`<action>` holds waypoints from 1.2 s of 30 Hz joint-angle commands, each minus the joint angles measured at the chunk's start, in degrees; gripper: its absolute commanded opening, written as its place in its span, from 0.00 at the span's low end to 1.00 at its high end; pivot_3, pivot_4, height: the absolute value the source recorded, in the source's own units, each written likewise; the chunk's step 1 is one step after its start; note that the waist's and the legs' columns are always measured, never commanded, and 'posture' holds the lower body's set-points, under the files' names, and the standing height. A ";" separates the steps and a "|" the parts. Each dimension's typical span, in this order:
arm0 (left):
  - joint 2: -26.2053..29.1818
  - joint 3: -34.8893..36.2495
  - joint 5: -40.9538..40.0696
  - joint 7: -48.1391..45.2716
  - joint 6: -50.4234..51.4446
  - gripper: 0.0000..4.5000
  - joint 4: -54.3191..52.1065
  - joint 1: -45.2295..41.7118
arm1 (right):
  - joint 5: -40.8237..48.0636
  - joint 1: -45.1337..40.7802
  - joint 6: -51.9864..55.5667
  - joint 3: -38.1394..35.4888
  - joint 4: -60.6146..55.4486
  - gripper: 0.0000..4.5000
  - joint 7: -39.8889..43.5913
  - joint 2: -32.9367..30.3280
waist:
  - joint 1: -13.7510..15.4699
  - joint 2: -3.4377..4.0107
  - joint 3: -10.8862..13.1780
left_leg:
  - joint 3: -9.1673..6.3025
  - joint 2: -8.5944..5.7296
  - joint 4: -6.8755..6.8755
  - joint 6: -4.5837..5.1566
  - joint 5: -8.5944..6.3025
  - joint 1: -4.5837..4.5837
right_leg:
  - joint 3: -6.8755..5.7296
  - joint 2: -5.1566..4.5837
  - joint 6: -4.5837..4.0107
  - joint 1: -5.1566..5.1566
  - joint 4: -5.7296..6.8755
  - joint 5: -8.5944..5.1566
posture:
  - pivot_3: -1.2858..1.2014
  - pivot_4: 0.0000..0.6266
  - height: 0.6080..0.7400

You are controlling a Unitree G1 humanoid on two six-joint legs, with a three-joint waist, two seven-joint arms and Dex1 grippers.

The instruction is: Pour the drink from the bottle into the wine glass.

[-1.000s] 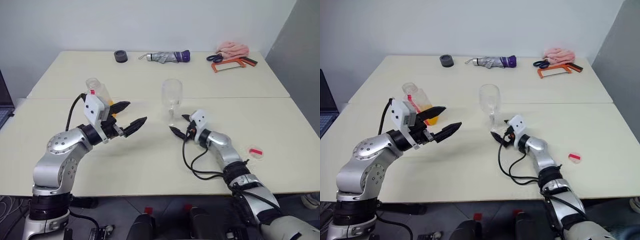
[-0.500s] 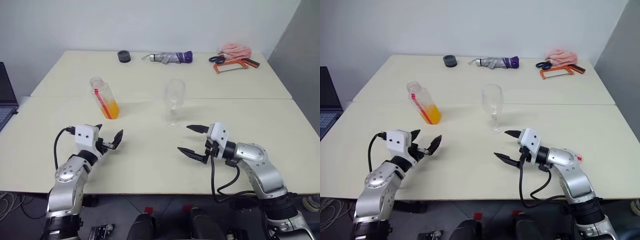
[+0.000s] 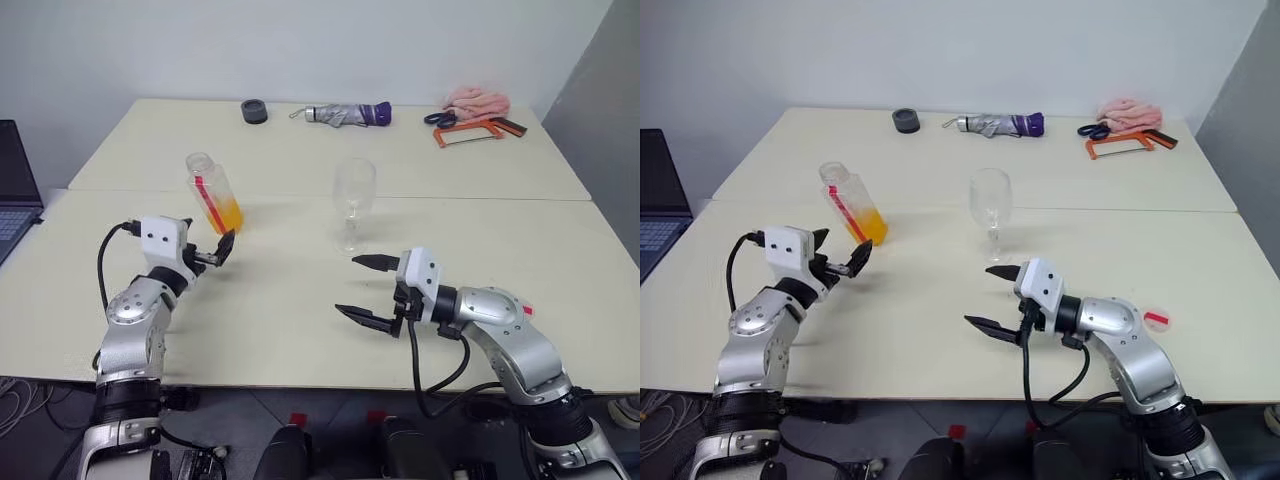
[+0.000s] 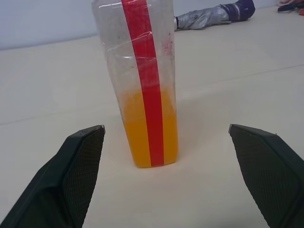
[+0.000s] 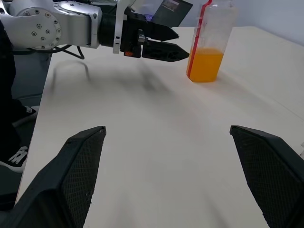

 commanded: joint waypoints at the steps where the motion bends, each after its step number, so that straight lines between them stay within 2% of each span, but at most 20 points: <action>1: 1.27 0.78 0.36 0.02 -2.04 1.00 2.70 -3.23 | 0.87 -1.73 -0.15 0.18 -2.55 0.99 -0.38 0.40 | 0.00 0.00 0.00 | -0.01 -0.02 0.00 0.00 0.00 0.00 | -0.01 0.00 0.00 0.00 -0.01 0.00 | 0.52 0.24 1.00; 24: 1.98 -0.70 2.99 0.97 -3.85 1.00 23.19 -17.78 | 5.38 -7.43 4.17 0.62 -3.36 0.99 0.22 0.93 | -0.03 -0.04 0.00 | -0.03 -0.07 0.04 -0.01 0.00 -0.04 | -0.04 0.00 0.00 -0.04 0.01 0.00 | 0.52 0.24 1.00; 27: 2.13 -0.82 2.93 0.26 -4.36 0.88 26.29 -19.69 | 5.44 -7.58 4.10 0.59 -3.31 1.00 -0.16 1.06 | -0.04 -0.04 0.00 | -0.03 -0.10 0.04 -0.01 0.01 -0.05 | -0.06 0.01 -0.01 -0.05 0.01 0.00 | 0.52 0.24 1.00; 34: 2.43 -1.82 4.18 -1.40 -7.50 0.41 33.16 -23.65 | 5.07 -7.48 4.04 0.73 -3.59 1.00 -0.80 1.05 | -0.06 -0.05 0.00 | -0.01 -0.12 0.04 -0.01 0.01 -0.06 | -0.05 0.02 0.00 -0.06 0.01 0.00 | 0.52 0.24 1.00; 36: 2.38 -1.95 4.46 -1.66 -8.37 0.37 33.96 -24.15 | 4.99 -7.26 4.03 0.68 -3.80 1.00 -1.17 0.96 | -0.06 -0.05 0.00 | -0.02 -0.12 0.04 -0.01 0.01 -0.06 | -0.05 0.02 -0.01 -0.06 0.02 0.00 | 0.52 0.24 1.00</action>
